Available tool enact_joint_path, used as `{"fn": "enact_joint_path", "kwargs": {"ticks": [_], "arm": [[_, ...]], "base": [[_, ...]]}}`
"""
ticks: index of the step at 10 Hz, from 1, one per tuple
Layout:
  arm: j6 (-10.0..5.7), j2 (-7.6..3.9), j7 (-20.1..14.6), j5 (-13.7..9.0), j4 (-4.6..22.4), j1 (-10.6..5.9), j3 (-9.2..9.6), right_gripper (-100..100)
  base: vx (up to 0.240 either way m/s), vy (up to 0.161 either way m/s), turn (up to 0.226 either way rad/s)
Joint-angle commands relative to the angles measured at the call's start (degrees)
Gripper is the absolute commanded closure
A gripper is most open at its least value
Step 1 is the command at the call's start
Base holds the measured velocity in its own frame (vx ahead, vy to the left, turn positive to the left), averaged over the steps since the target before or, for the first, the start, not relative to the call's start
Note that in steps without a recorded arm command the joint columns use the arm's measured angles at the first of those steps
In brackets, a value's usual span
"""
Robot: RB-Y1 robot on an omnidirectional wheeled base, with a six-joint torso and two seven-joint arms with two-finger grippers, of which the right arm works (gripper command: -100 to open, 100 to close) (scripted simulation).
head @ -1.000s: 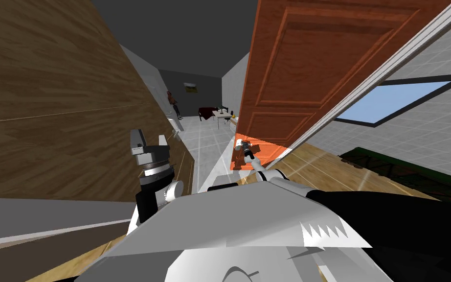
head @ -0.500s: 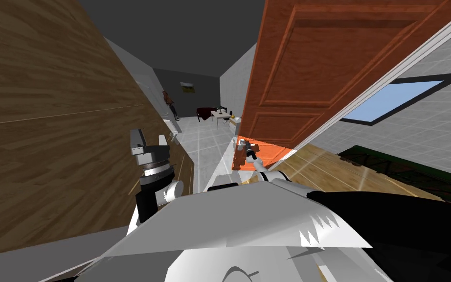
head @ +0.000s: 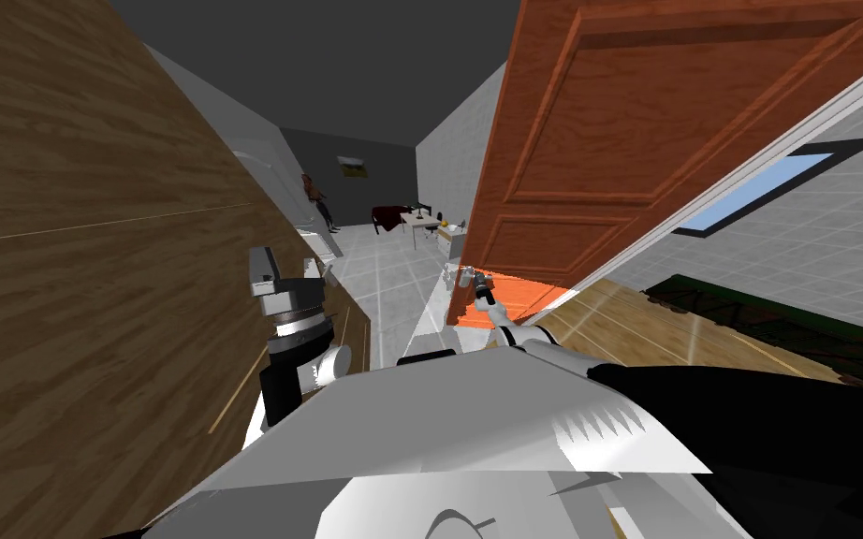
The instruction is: Push the door open
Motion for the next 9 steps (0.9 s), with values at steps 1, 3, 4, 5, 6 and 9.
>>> {"fn": "enact_joint_path", "kwargs": {"ticks": [1,3,4,5,6,9], "arm": [[0.00,0.00,0.00,0.00,0.00,0.00,0.00,100],[-0.08,-0.59,0.32,-0.41,0.09,0.15,-1.06,100],[-0.11,-0.74,0.45,-0.53,0.17,0.23,-1.40,100],[-0.14,-0.89,0.59,-0.67,0.24,0.31,-1.75,100],[-0.17,-1.08,0.75,-0.83,0.33,0.41,-2.17,100],[-0.29,-1.70,1.29,-1.36,0.63,0.74,-3.59,100]], "base": [[0.081,0.035,-0.037],[0.147,0.027,-0.043],[0.166,0.034,-0.038],[0.163,0.015,-0.037],[0.172,0.030,-0.040],[0.190,0.040,-0.052]]}}
